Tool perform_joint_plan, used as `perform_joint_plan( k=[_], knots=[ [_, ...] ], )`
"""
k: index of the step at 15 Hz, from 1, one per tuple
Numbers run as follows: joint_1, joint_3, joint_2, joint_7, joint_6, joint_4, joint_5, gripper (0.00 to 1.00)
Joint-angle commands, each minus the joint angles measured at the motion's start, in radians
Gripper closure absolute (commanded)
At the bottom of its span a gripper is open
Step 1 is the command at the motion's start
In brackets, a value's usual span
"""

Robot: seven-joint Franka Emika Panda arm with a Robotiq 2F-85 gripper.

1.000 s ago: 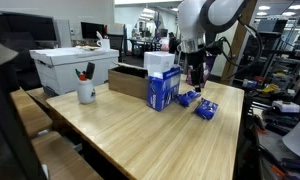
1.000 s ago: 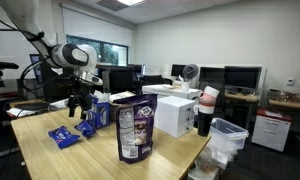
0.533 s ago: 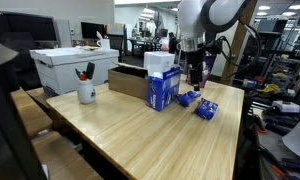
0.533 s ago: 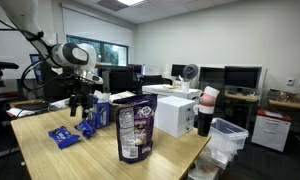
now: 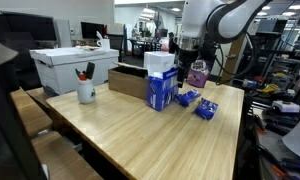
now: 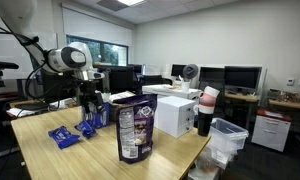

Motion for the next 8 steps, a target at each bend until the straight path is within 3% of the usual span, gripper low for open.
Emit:
perform_joint_plan(
  k=[1, 4, 8],
  knots=[
    [-0.001, -0.021, -0.008, 0.061, 0.081, -0.043, -0.131, 0.00],
    [-0.007, -0.034, -0.011, 0.026, 0.110, -0.060, -0.155, 0.00],
    [-0.023, -0.049, -0.020, -0.220, 0.231, -0.114, -0.055, 0.00]
  ],
)
